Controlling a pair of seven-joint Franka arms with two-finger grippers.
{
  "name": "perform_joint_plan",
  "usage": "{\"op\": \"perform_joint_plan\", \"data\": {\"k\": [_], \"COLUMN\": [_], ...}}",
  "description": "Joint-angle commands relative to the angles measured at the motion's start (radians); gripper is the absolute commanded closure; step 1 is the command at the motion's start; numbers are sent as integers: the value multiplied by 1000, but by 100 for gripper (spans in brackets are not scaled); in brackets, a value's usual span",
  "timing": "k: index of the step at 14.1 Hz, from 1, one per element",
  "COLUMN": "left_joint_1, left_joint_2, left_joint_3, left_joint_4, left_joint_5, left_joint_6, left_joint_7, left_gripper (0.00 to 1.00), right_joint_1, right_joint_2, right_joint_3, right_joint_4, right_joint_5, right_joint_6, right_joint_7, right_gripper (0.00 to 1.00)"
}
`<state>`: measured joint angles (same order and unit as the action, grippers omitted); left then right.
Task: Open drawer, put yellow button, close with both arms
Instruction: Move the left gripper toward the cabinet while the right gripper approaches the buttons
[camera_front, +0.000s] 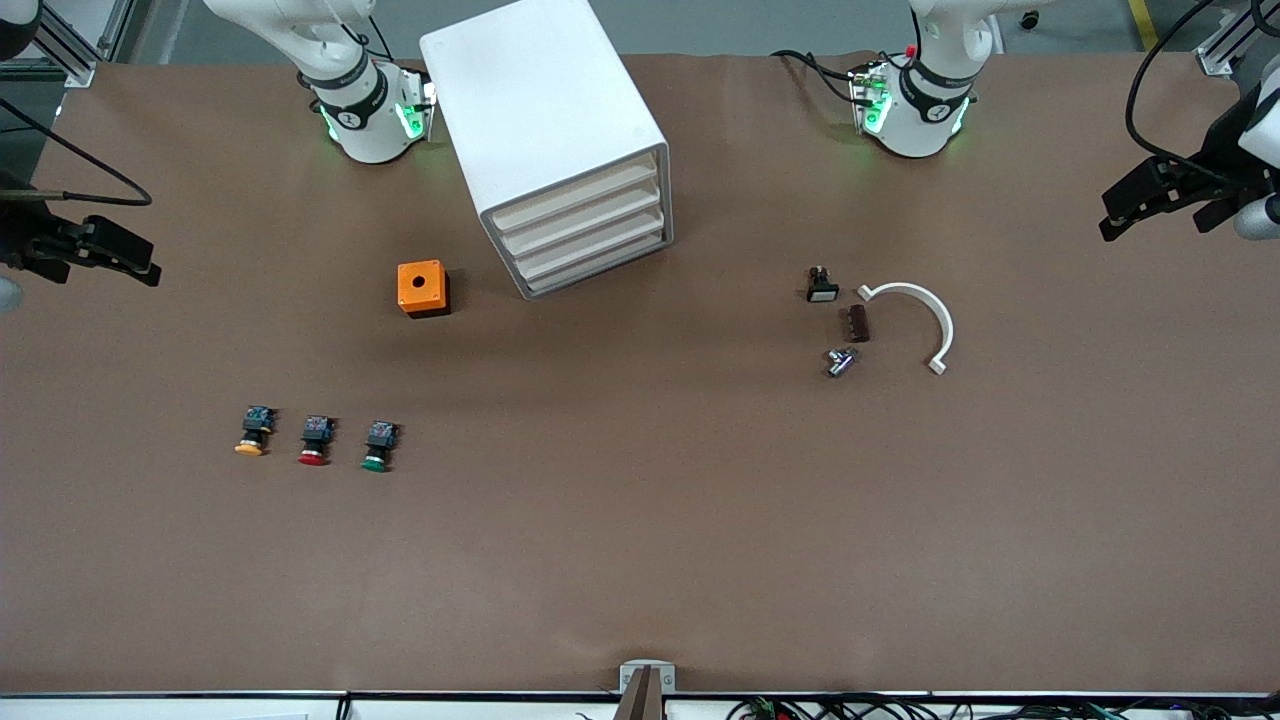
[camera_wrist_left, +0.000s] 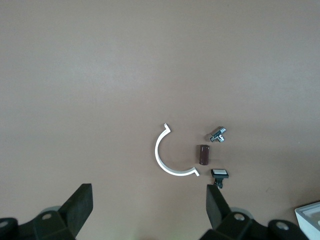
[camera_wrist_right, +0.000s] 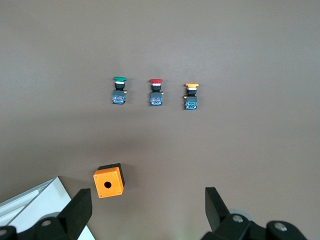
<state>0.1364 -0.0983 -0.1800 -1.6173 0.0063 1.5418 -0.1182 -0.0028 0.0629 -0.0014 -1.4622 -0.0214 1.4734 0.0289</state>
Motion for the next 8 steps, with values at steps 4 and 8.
{"op": "perform_joint_plan", "data": {"k": [4,8], "left_joint_1": [11,6], "left_joint_2": [44,153], "left_joint_3": [-4,-6], "left_joint_4": [42,113], "left_joint_5": [-9,-9], "left_joint_6": [-20,-26], "left_joint_7": [23,20], "left_gripper": [0,0], "right_joint_1": [9,7], "right_joint_2": [3,3], "right_joint_3": [-2,-3], "right_joint_4": [5,6], "right_joint_5": [11,9], "right_joint_6": [-7,-5], "right_joint_7": [-1,0], "right_gripper": [0,0]}}
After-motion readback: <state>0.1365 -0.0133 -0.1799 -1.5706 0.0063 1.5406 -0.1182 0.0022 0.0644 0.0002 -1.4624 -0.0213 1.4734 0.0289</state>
